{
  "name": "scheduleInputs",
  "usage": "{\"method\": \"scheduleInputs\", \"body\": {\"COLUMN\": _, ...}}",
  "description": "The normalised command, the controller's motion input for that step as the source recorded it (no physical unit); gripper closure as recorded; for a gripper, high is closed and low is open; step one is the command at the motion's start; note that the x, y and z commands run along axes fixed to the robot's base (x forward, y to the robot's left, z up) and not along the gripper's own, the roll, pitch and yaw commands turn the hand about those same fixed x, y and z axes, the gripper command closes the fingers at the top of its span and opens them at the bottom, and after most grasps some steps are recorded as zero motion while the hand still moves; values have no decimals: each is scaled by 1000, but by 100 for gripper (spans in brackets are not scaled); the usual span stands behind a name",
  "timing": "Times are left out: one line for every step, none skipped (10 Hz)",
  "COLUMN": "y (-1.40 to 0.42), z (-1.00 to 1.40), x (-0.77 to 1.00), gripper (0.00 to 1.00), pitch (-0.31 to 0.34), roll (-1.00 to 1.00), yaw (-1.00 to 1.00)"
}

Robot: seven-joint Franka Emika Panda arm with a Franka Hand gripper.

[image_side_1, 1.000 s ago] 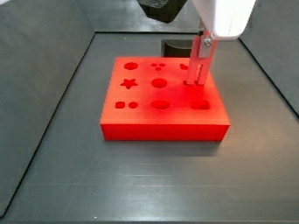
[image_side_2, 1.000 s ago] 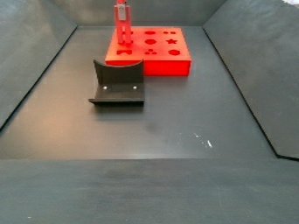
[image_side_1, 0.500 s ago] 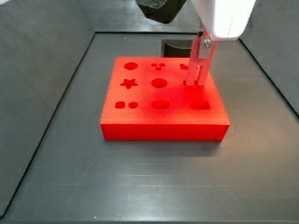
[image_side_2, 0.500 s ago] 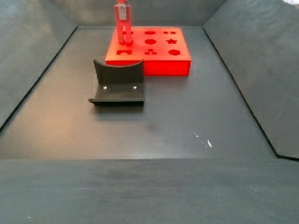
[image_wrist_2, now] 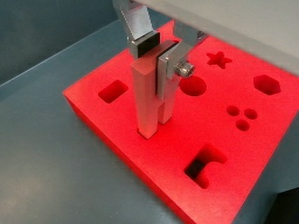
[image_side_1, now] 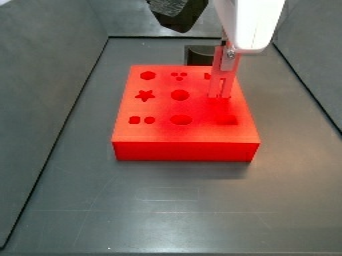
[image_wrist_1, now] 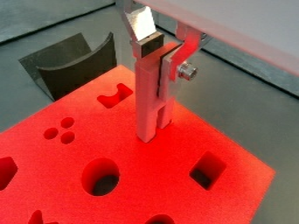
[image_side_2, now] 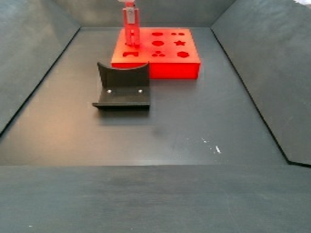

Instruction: Insert the double-square object.

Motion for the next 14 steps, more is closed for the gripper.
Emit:
{"method": "scheduleInputs", "body": {"y": -31, "z": -317, "x": 283, "gripper": 100, "pitch": 0, "roll": 31, "yaw": 14}}
{"method": "scheduleInputs", "body": {"y": -37, "z": -334, "x": 331, "gripper": 100, "pitch": 3, "roll": 73, "yaw": 0}}
{"method": "scheduleInputs", "body": {"y": 0, "z": -314, "x": 223, "gripper": 100, "pitch": 7, "roll": 89, "yaw": 0}}
{"method": "scheduleInputs", "body": {"y": 0, "z": -303, "x": 71, "gripper": 100, "pitch": 4, "roll": 103, "yaw": 0}}
{"method": "scheduleInputs", "body": {"y": 0, "z": -303, "x": 0, "gripper": 100, "pitch": 4, "roll": 121, "yaw": 0}}
{"method": "scheduleInputs", "body": {"y": 0, "z": -263, "x": -17, "gripper": 100, "pitch": 9, "roll": 169, "yaw": 0}}
{"method": "scheduleInputs", "body": {"y": 0, "z": -209, "x": 0, "gripper": 100, "pitch": 0, "roll": 146, "yaw": -3}}
{"method": "scheduleInputs", "body": {"y": -20, "z": -3, "x": 0, "gripper": 100, "pitch": 19, "roll": 120, "yaw": 0}}
{"method": "scheduleInputs", "body": {"y": 0, "z": 0, "x": 0, "gripper": 100, "pitch": 0, "roll": -14, "yaw": 0}}
{"method": "scheduleInputs", "body": {"y": 0, "z": -323, "x": 43, "gripper": 100, "pitch": 0, "roll": 0, "yaw": -37}}
{"method": "scheduleInputs", "body": {"y": 9, "z": -606, "x": 26, "gripper": 100, "pitch": 0, "roll": 0, "yaw": -77}}
{"method": "scheduleInputs", "body": {"y": 0, "z": -857, "x": 34, "gripper": 100, "pitch": -34, "roll": 6, "yaw": -109}}
{"method": "scheduleInputs", "body": {"y": 0, "z": -671, "x": 3, "gripper": 100, "pitch": -11, "roll": 64, "yaw": -120}}
{"method": "scheduleInputs", "body": {"y": 0, "z": 0, "x": 0, "gripper": 100, "pitch": 0, "roll": 3, "yaw": 0}}
